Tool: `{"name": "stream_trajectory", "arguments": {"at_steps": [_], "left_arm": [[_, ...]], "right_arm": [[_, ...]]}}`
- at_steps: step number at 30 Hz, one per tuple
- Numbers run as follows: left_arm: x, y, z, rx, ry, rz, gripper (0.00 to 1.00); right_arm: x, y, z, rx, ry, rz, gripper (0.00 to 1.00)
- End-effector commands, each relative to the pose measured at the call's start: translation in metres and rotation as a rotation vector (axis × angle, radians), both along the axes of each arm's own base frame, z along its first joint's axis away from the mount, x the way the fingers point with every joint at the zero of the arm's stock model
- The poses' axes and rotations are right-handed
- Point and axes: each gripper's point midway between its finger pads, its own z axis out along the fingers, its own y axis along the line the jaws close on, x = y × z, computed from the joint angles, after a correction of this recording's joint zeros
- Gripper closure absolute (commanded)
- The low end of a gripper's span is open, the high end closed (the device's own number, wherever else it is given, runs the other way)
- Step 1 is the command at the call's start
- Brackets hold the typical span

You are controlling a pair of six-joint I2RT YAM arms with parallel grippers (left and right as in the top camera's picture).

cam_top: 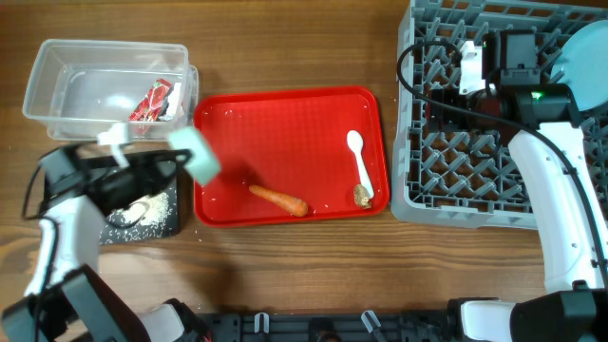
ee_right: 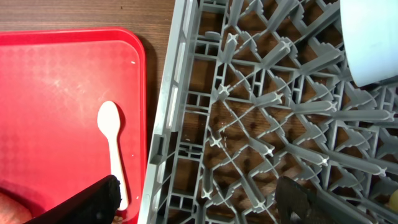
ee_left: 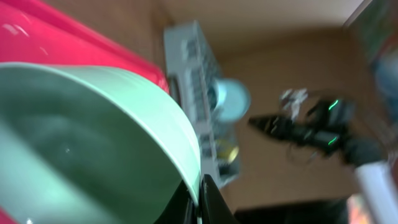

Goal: Sort waste into correct bins and load items into the dishwasher rack
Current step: 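Set the emptied green bowl back on the red tray with the left gripper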

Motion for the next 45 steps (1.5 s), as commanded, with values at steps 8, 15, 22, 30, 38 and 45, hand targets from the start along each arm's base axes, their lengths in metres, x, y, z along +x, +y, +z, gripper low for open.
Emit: {"name": "stream_trajectory", "arguments": {"at_steps": [8, 15, 22, 30, 38, 45], "left_arm": [[0.058, -0.097, -0.020, 0.397, -0.004, 0.035, 0.96], [0.060, -0.154, -0.043, 0.612, -0.082, 0.046, 0.96], [0.046, -0.204, -0.074, 0.707, -0.121, -0.017, 0.96], [0.049, -0.208, -0.078, 0.721, -0.136, -0.008, 0.62], [0.057, -0.167, -0.012, 0.673, -0.202, 0.126, 0.40], [0.025, -0.079, 0.006, 0.735, -0.034, 0.272, 0.36]], "right_arm": [[-0.001, 0.004, -0.001, 0.016, 0.004, 0.006, 0.18], [-0.002, 0.004, -0.001, 0.017, 0.008, 0.006, 0.17], [-0.003, 0.004, -0.001, 0.019, 0.011, 0.002, 0.17], [-0.001, 0.008, 0.000, 0.040, 0.003, 0.010, 0.17], [0.010, 0.040, 0.013, 0.194, -0.059, 0.101, 0.18], [0.014, 0.110, 0.024, 0.297, -0.112, 0.255, 0.18]]}}
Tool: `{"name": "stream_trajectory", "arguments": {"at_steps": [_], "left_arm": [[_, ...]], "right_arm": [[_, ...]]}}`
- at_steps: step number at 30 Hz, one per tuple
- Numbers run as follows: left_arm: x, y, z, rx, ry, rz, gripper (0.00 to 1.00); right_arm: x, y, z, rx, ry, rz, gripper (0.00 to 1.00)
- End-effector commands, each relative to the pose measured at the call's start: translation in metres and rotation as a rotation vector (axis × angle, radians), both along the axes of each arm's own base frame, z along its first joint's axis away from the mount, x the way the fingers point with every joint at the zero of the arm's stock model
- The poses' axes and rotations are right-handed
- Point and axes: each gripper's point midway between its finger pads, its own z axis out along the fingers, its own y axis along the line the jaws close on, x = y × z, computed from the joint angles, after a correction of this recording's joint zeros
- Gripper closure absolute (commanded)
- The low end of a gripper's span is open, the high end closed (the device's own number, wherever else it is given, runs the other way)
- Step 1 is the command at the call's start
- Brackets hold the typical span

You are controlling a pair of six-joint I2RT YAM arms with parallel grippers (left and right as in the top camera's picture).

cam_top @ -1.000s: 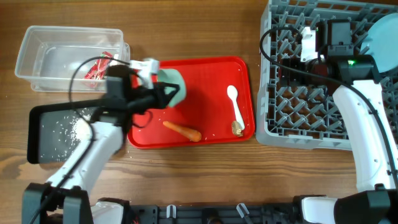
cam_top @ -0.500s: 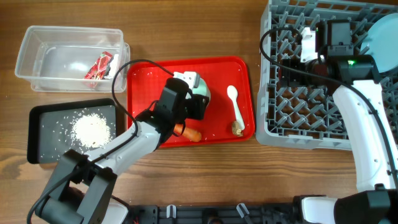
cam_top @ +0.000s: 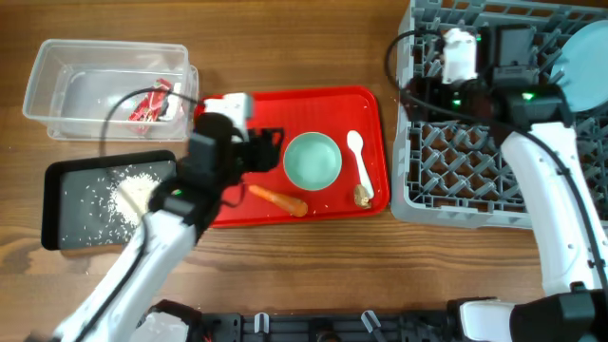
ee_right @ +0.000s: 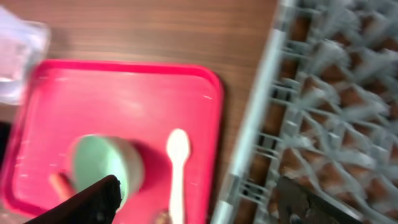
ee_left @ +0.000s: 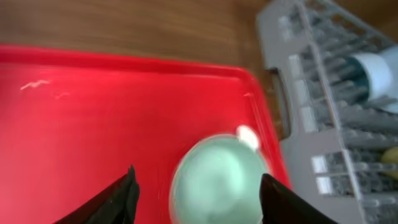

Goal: Sort waste into correct bins and load items into the dishwasher rack
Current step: 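Set the emptied green bowl back on the red tray with the left gripper, then grasp the green bowl on the red tray with the right gripper and lift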

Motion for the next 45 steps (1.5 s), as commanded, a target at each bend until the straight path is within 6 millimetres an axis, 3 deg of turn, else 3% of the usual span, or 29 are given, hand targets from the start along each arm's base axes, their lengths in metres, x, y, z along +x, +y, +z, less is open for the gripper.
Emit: {"name": "stream_trajectory", "arguments": {"at_steps": [1, 4, 9, 12, 15, 20, 26, 29, 30, 41, 45], "left_arm": [[-0.017, 0.051, 0.006, 0.022, 0.050, 0.132, 0.34], [-0.030, 0.082, -0.003, 0.038, 0.126, 0.219, 0.24], [-0.039, 0.113, -0.018, 0.043, 0.214, 0.319, 0.22], [-0.040, 0.118, -0.022, 0.045, 0.234, 0.336, 0.21], [-0.041, 0.118, -0.025, 0.046, 0.246, 0.336, 0.20], [-0.040, 0.118, -0.028, 0.048, 0.255, 0.336, 0.19], [-0.040, 0.118, -0.029, 0.048, 0.258, 0.336, 0.18], [-0.040, 0.118, -0.029, 0.048, 0.258, 0.336, 0.18], [-0.040, 0.118, -0.029, 0.048, 0.258, 0.336, 0.18], [-0.041, 0.118, -0.029, 0.048, 0.259, 0.336, 0.18], [-0.040, 0.118, -0.029, 0.048, 0.258, 0.336, 0.18]], "right_arm": [[-0.009, 0.055, -0.003, 0.073, 0.017, 0.123, 0.18], [-0.013, 0.086, -0.024, 0.053, 0.068, 0.172, 0.18], [-0.026, 0.115, -0.082, -0.005, 0.235, 0.198, 0.21], [-0.032, 0.116, -0.112, -0.051, 0.326, 0.165, 0.24], [-0.033, 0.100, -0.145, -0.146, 0.406, 0.079, 0.24], [-0.038, 0.092, -0.174, -0.204, 0.479, 0.055, 0.25], [-0.038, 0.092, -0.181, -0.210, 0.493, 0.056, 0.29], [-0.038, 0.092, -0.181, -0.210, 0.494, 0.055, 0.55], [-0.038, 0.092, -0.181, -0.208, 0.496, 0.050, 0.59], [-0.042, 0.093, -0.197, -0.168, 0.510, -0.017, 0.70], [-0.042, 0.093, -0.198, -0.164, 0.506, -0.018, 0.84]]}}
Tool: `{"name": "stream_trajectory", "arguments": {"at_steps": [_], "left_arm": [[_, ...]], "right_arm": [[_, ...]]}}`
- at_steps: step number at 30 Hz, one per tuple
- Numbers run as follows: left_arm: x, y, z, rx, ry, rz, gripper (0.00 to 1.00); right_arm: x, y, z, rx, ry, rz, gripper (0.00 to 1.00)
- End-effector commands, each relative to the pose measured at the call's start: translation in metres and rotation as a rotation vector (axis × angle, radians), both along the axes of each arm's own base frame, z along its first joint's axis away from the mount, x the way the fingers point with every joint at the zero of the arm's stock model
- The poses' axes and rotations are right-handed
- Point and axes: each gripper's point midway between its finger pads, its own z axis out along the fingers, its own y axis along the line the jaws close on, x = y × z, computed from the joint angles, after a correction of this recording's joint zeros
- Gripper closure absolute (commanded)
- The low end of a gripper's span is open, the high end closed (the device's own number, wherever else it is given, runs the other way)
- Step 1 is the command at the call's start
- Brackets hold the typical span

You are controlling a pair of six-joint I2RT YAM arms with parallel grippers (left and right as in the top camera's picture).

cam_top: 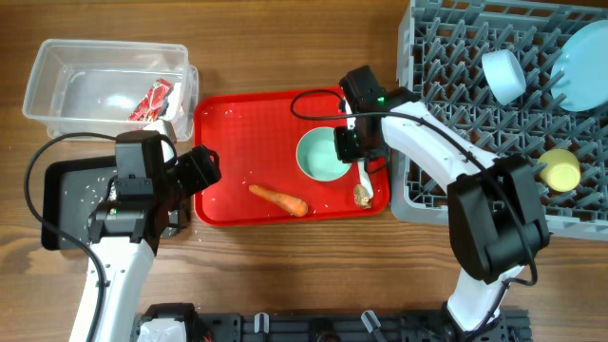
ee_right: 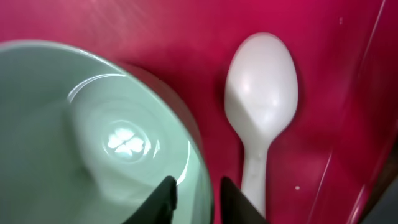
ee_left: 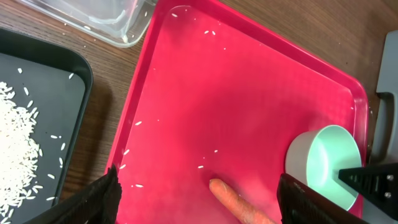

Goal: Sort waste into correct bins and load items into the dishwasher rack
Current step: 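Grasp the green bowl on the red tray with the right gripper and lift, then place the green bowl in the rack and open the right gripper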

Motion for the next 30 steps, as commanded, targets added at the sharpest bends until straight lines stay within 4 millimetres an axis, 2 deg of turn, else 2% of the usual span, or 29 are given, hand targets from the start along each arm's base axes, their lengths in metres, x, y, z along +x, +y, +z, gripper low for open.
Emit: {"name": "stream_trajectory", "arguments": {"at_steps": [1, 3, 8, 11, 13, 18, 19, 20, 22, 23, 26, 30], "left_arm": [[0.000, 0.002, -0.002, 0.002, 0.006, 0.006, 0.18], [0.000, 0.002, -0.002, 0.002, 0.006, 0.006, 0.18], [0.000, 0.002, -0.002, 0.002, 0.007, 0.006, 0.18], [0.000, 0.002, -0.002, 0.002, 0.007, 0.006, 0.17], [0.000, 0.002, -0.002, 0.002, 0.007, 0.006, 0.17], [0.000, 0.002, -0.002, 0.002, 0.006, 0.006, 0.17], [0.000, 0.002, -0.002, 0.002, 0.006, 0.006, 0.17], [0.000, 0.002, -0.002, 0.002, 0.006, 0.006, 0.17], [0.000, 0.002, -0.002, 0.002, 0.006, 0.006, 0.18], [0.000, 0.002, -0.002, 0.002, 0.006, 0.006, 0.17], [0.000, 0.002, -0.002, 0.002, 0.006, 0.006, 0.17], [0.000, 0.002, -0.002, 0.002, 0.006, 0.006, 0.17]], "right_arm": [[-0.001, 0.000, -0.006, -0.001, 0.009, -0.014, 0.86], [0.001, 0.001, -0.006, 0.002, 0.002, -0.015, 0.95], [0.012, 0.004, 0.008, 0.025, -0.051, -0.010, 0.96], [0.029, 0.003, 0.043, 0.058, -0.144, -0.026, 0.96], [0.041, -0.006, 0.069, 0.053, -0.221, -0.051, 0.96], [0.069, -0.064, 0.147, -0.088, -0.503, -0.170, 0.96], [0.073, -0.078, 0.165, -0.135, -0.570, -0.184, 0.96], [0.078, -0.106, 0.196, -0.242, -0.684, -0.213, 0.96], [0.080, -0.131, 0.219, -0.358, -0.758, -0.233, 0.96], [0.079, -0.150, 0.231, -0.455, -0.793, -0.256, 0.96], [0.074, -0.194, 0.249, -0.694, -0.824, -0.358, 0.96], [0.064, -0.239, 0.263, -0.969, -0.817, -0.507, 0.96]]}}
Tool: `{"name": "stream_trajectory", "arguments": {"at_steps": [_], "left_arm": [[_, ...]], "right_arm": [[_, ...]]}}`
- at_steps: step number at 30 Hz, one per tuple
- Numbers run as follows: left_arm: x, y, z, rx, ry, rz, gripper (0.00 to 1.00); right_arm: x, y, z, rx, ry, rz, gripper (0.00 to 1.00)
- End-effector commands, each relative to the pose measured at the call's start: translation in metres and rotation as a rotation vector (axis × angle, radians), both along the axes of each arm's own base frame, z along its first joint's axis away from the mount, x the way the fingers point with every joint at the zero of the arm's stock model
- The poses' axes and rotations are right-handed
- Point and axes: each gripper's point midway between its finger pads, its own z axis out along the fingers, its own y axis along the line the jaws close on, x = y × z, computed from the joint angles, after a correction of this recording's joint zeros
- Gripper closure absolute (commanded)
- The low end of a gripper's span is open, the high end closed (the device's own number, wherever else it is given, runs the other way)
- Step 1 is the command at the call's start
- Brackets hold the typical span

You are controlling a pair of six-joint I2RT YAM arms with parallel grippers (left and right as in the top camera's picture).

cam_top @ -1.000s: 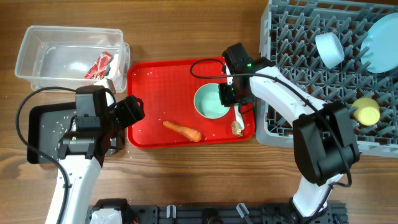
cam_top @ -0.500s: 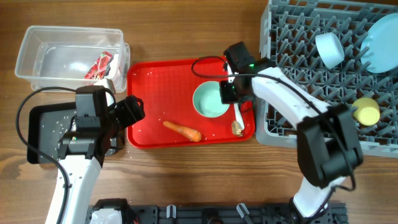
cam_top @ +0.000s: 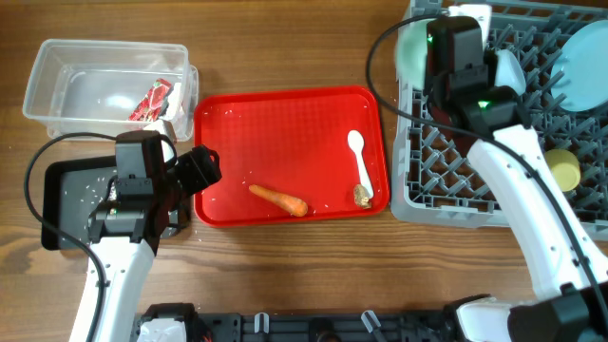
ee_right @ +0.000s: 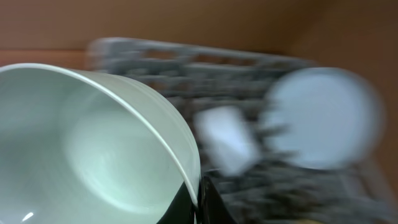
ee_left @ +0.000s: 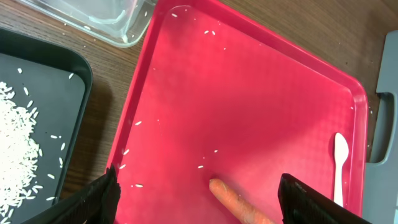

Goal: Sort waste into correct bins and load items into the dishwasher rack
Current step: 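Place the green bowl in the rack and open the right gripper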

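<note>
My right gripper (cam_top: 434,46) is shut on the rim of the pale green bowl (cam_top: 410,52), holding it tilted over the far left corner of the grey dishwasher rack (cam_top: 456,190). The right wrist view is blurred, with the bowl (ee_right: 93,143) filling its left half. On the red tray (cam_top: 285,133) lie a carrot (cam_top: 279,199), a white spoon (cam_top: 360,160) and a brown food scrap (cam_top: 362,196). My left gripper (cam_top: 195,166) hangs open over the tray's left edge, the carrot (ee_left: 233,202) just ahead of it.
A clear bin (cam_top: 57,85) holding a red wrapper (cam_top: 152,100) stands at the far left. A black tray (cam_top: 62,204) with rice lies below it. The rack holds a white cup (cam_top: 508,71), a light blue plate (cam_top: 579,52) and a yellow item (cam_top: 565,171).
The right gripper was at the bowl's rim on the red tray; now it holds the bowl tilted over the rack's far left corner. The left arm has not moved.
First my left gripper held the green bowl tilted over the black tray, the right arm over the rack. Then the bowl stood on the red tray with the left gripper open. Then the right gripper straddled its rim, and now it holds it over the rack.
</note>
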Motion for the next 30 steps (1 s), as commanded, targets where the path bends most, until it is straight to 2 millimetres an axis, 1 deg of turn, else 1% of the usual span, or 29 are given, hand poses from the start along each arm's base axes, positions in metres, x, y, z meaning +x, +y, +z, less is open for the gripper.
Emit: {"name": "stream_trajectory", "arguments": {"at_steps": [1, 4, 8, 10, 12, 15, 17, 21, 26, 28, 30], "left_arm": [[0.000, 0.002, -0.002, 0.002, 0.006, 0.006, 0.17], [0.000, 0.002, -0.002, 0.002, 0.006, 0.006, 0.18], [0.000, 0.002, -0.002, 0.002, 0.007, 0.006, 0.18], [0.000, 0.002, -0.002, 0.002, 0.006, 0.006, 0.18], [0.000, 0.002, -0.002, 0.002, 0.006, 0.006, 0.18], [0.000, 0.002, -0.002, 0.002, 0.006, 0.006, 0.18], [0.000, 0.002, -0.002, 0.002, 0.006, 0.006, 0.18], [0.000, 0.002, -0.002, 0.002, 0.006, 0.006, 0.18], [0.001, 0.002, -0.001, 0.002, 0.003, 0.006, 0.18], [0.001, 0.002, -0.001, 0.002, 0.003, 0.006, 0.18], [0.001, 0.002, -0.001, 0.002, 0.003, 0.006, 0.18]], "right_arm": [[-0.015, -0.063, 0.023, -0.314, -0.021, -0.316, 0.96], [-0.008, -0.070, 0.015, -0.357, -0.013, -0.363, 0.96], [0.011, -0.067, -0.012, -0.396, 0.041, -0.341, 0.96], [0.022, -0.065, -0.030, -0.422, 0.078, -0.324, 0.96], [0.031, -0.061, -0.052, -0.434, 0.119, -0.306, 0.96], [0.038, -0.058, -0.080, -0.441, 0.173, -0.282, 0.96], [0.040, -0.058, -0.098, -0.450, 0.208, -0.279, 0.96], [0.042, -0.053, -0.123, -0.461, 0.267, -0.249, 0.96], [0.044, -0.026, -0.143, -0.391, 0.318, -0.131, 0.96], [0.041, -0.016, -0.150, -0.370, 0.347, -0.089, 0.96], [0.036, -0.010, -0.155, -0.354, 0.363, -0.082, 0.96]]}}
